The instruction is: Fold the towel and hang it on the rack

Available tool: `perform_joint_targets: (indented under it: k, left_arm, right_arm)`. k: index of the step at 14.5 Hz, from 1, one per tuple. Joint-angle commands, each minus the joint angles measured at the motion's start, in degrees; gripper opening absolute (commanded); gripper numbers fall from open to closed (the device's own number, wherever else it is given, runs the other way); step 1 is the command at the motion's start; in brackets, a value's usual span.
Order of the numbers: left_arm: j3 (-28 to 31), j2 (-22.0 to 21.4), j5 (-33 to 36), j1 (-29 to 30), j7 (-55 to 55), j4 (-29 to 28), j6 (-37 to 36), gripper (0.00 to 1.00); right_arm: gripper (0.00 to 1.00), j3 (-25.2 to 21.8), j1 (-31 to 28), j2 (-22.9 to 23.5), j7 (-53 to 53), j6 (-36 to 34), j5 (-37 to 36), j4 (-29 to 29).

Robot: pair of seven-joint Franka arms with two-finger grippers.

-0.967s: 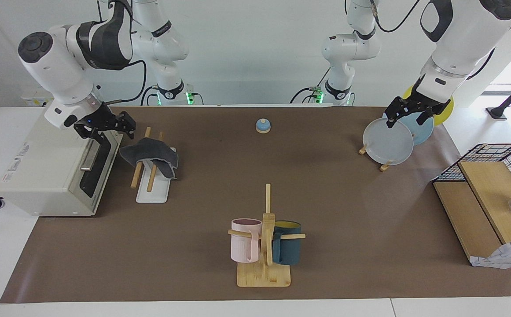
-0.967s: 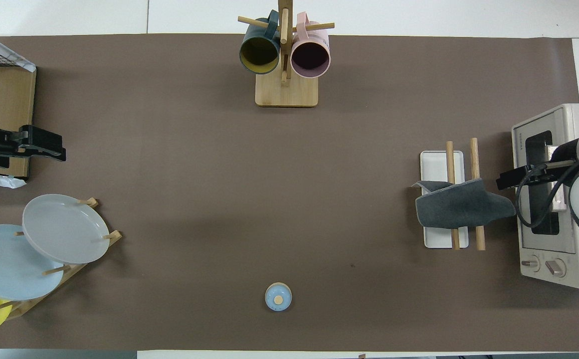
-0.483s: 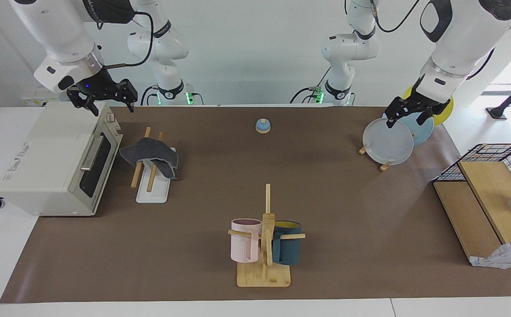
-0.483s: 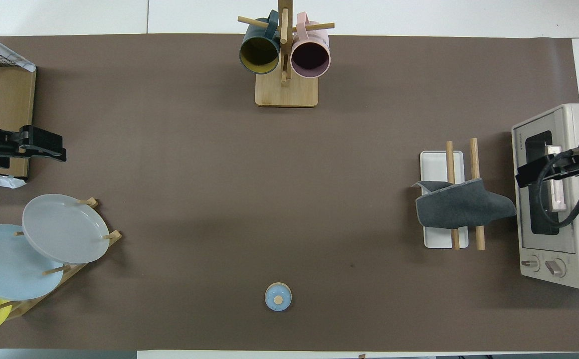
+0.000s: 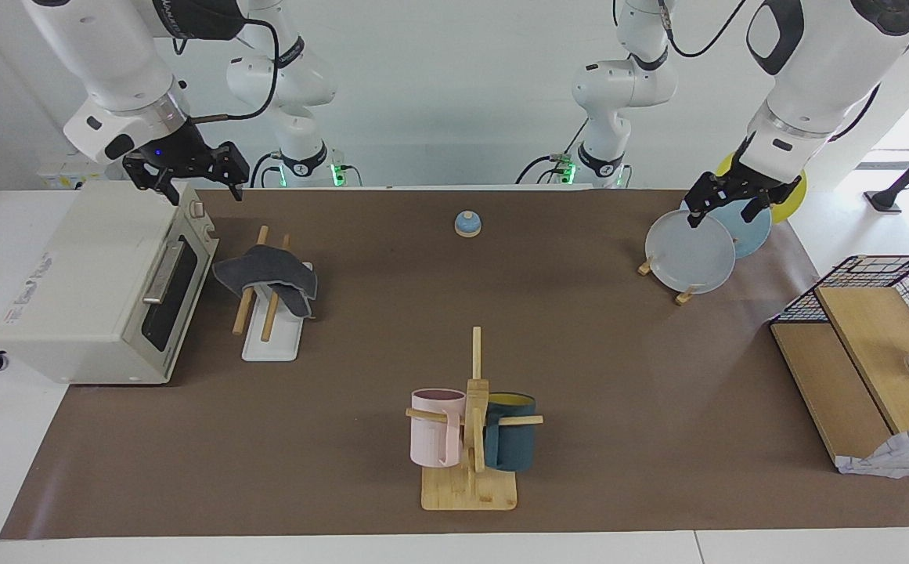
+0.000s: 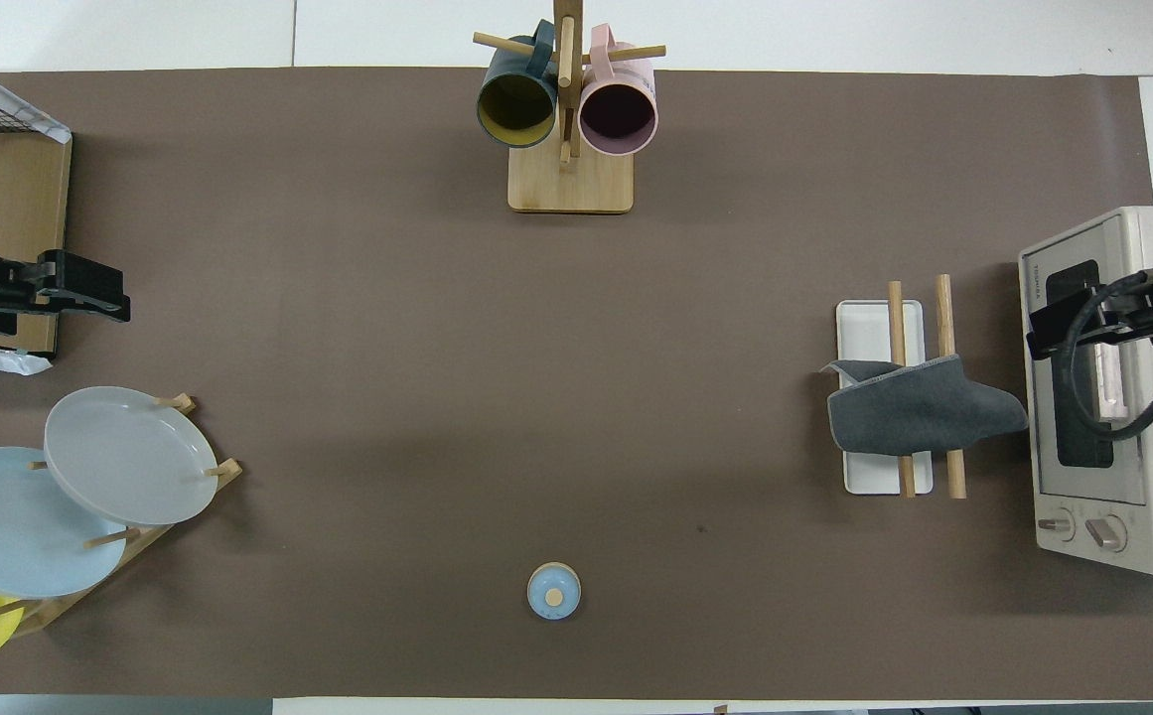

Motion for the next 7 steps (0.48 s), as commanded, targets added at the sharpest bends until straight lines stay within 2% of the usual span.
perform_joint_targets:
  k: [1, 7]
  left_arm:
    - [0.15, -1.55, 0.84, 0.0, -0.84, -1.81, 0.22, 1.0]
    - [0.15, -1.64, 0.84, 0.35, -0.84, -1.81, 0.04, 1.0]
  right_arm:
    - [1.0, -0.23, 1.13, -1.41, 1.55, -1.53, -0.75, -0.91]
    - [1.0, -1.46, 1.13, -1.06, 5.42, -1.45, -0.83, 0.31]
